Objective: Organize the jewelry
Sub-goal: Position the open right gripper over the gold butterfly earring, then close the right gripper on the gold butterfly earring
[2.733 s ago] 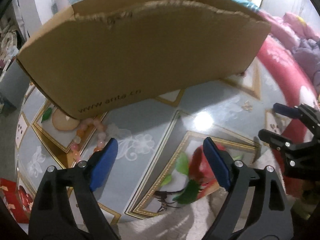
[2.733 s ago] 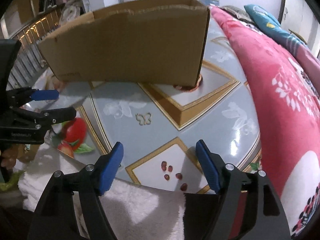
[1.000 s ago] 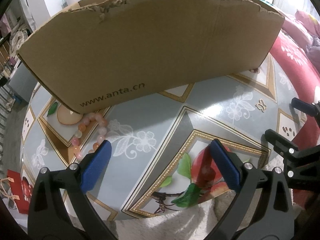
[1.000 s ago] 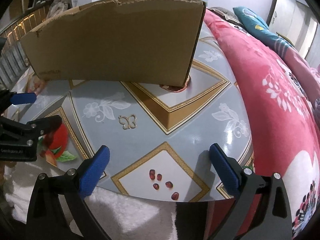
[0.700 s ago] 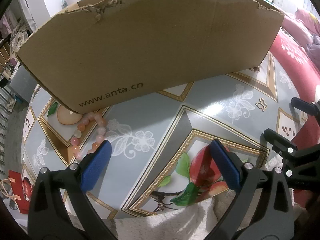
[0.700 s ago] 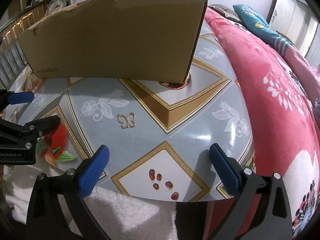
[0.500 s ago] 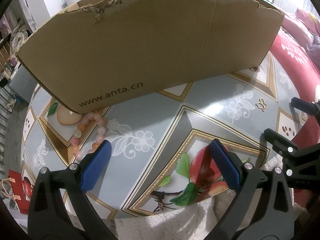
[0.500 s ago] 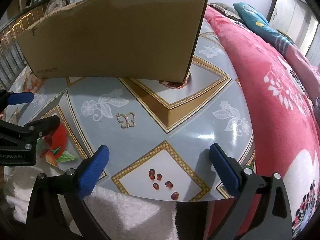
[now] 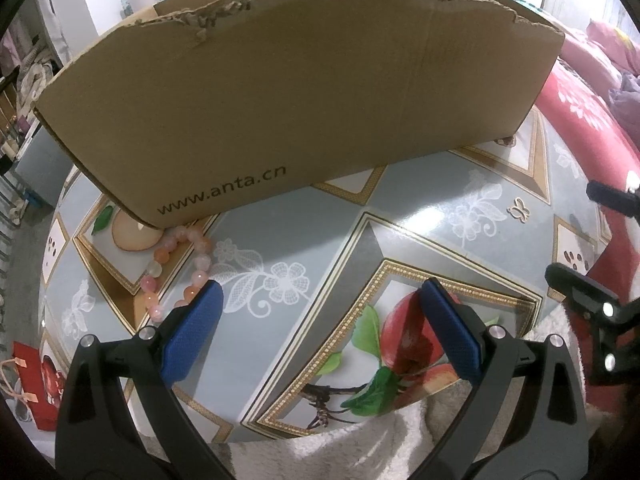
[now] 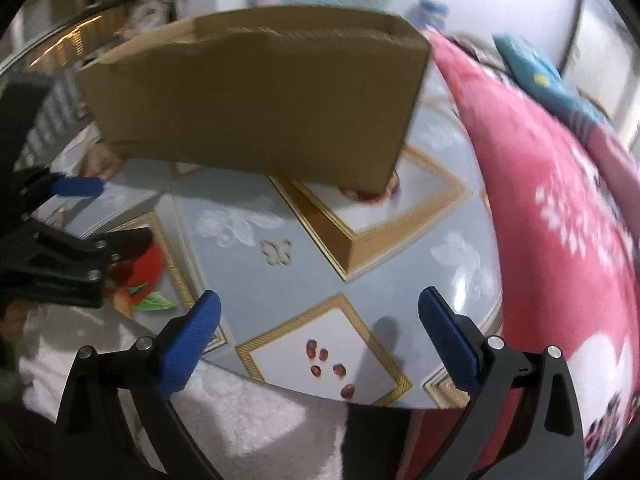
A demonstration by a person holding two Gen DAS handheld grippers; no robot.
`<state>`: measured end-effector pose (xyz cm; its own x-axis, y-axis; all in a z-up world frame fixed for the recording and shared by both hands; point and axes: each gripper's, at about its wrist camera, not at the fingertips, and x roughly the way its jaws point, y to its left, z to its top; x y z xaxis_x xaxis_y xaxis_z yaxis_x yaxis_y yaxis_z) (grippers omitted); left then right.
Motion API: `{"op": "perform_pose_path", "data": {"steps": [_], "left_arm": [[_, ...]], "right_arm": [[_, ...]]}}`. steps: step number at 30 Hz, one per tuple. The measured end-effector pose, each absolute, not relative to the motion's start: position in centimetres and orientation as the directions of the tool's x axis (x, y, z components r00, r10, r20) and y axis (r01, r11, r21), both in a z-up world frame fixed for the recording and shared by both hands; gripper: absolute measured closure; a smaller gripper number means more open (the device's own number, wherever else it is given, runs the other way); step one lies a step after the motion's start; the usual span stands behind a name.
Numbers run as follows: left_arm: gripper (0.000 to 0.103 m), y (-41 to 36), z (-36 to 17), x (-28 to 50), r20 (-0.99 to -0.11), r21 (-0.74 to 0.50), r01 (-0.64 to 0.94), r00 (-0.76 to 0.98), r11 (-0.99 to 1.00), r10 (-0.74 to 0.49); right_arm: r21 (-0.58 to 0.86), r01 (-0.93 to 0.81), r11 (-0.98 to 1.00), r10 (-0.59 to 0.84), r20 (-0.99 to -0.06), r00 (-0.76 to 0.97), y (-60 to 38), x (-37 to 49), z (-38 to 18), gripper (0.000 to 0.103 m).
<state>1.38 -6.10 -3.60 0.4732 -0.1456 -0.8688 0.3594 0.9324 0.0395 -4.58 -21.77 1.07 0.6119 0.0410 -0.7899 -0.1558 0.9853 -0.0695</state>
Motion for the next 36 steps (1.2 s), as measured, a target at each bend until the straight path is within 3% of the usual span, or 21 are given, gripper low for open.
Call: {"op": "perform_pose_path", "data": {"steps": [7,16,26,36], "left_arm": [[0.007,-5.9,-3.3,1.6,-0.867,0.038,0.366,0.475,0.93,-0.152],[0.007,-5.9,-3.2,1.5,-0.863,0.041,0.375,0.481,0.926,-0.157],[0.007,-6.0,-3.2,1.8,-0.862,0.041,0.376,0.482,0.926,-0.158],[0.007,-6.0,-3.2,1.8,-0.862,0.042,0.376,0.482,0.926,-0.157]], "right_arm": [[-0.025,-0.23,0.973,0.117,-0.804,0.583,-21.5,-3.4,0.7,0.038],[0.016,-0.311,0.95,0.194,-0.813,0.549,-21.0,-2.2,0.5,0.063],[0.098,-0.353,0.93,0.282,-0.808,0.518,-20.3,-3.1,0.7,0.064],[0.039,-0.268,0.963,0.19,-0.8,0.569,-21.2,-2.5,1.0,0.065]]}}
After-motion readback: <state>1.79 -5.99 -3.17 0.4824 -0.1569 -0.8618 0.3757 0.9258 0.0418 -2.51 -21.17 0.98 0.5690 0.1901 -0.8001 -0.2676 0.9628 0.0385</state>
